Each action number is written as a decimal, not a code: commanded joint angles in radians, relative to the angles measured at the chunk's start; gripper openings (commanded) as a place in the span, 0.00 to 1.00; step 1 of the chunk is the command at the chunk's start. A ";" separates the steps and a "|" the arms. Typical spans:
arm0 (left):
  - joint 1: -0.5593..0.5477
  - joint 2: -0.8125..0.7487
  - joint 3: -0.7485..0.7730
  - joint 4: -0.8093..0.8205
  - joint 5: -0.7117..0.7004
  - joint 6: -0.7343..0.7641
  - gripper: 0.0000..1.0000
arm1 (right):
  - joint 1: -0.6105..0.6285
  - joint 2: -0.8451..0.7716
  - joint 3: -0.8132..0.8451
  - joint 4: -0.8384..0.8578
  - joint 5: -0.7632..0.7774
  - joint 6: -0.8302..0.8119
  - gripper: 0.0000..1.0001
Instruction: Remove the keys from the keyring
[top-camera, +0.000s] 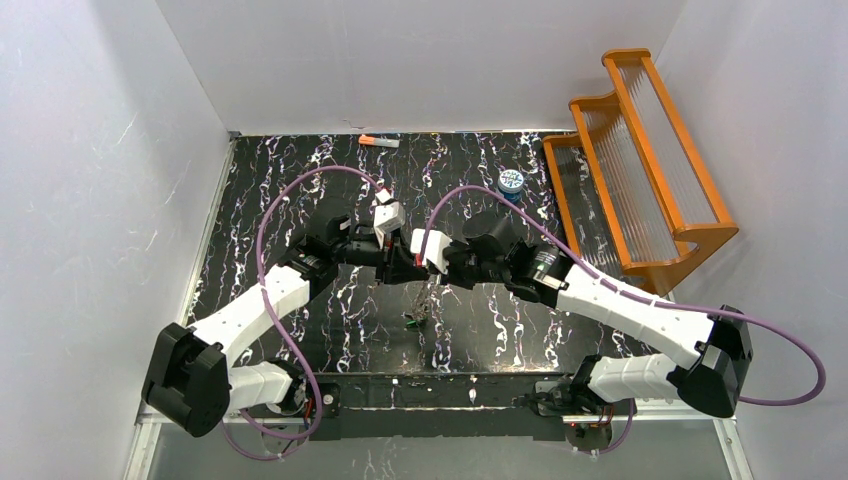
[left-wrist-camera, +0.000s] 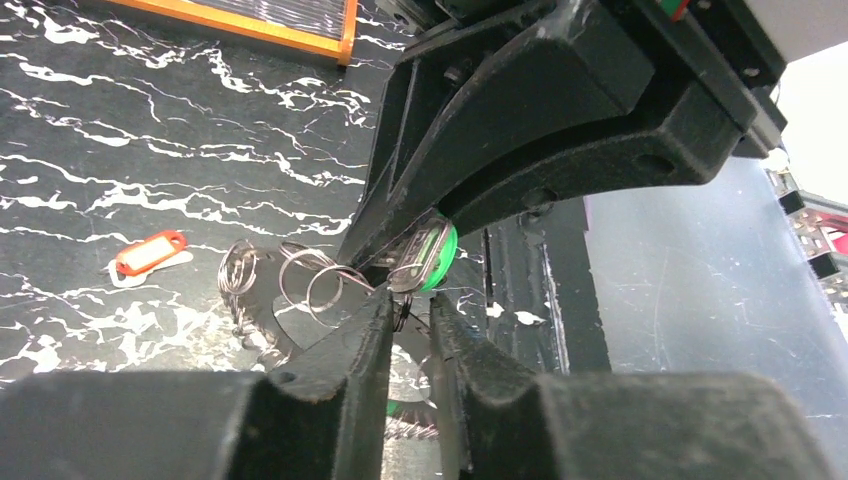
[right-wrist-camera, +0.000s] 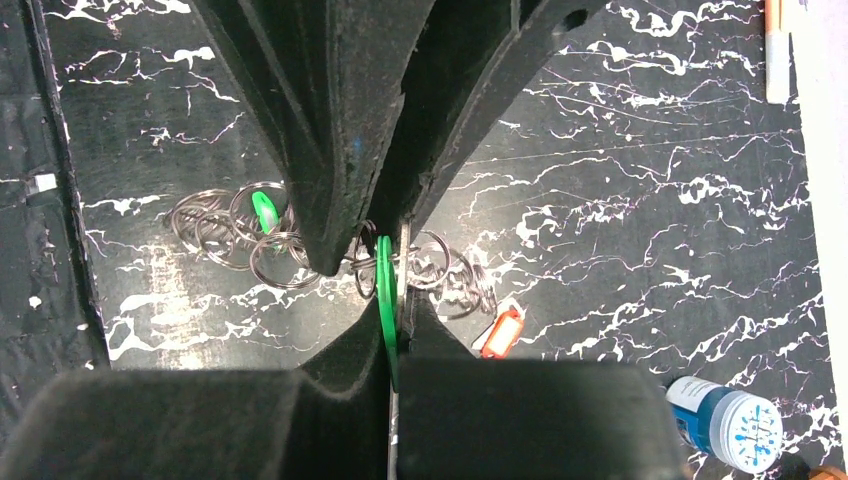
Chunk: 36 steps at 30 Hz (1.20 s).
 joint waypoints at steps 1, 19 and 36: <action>-0.005 -0.021 0.029 -0.024 0.032 0.007 0.14 | 0.005 -0.049 0.010 0.053 0.015 -0.004 0.01; -0.005 -0.091 0.032 -0.085 -0.030 0.086 0.00 | 0.007 -0.103 -0.050 -0.034 0.146 0.157 0.01; -0.005 -0.133 0.005 -0.023 -0.057 0.044 0.00 | 0.006 -0.072 -0.065 -0.026 -0.002 0.267 0.01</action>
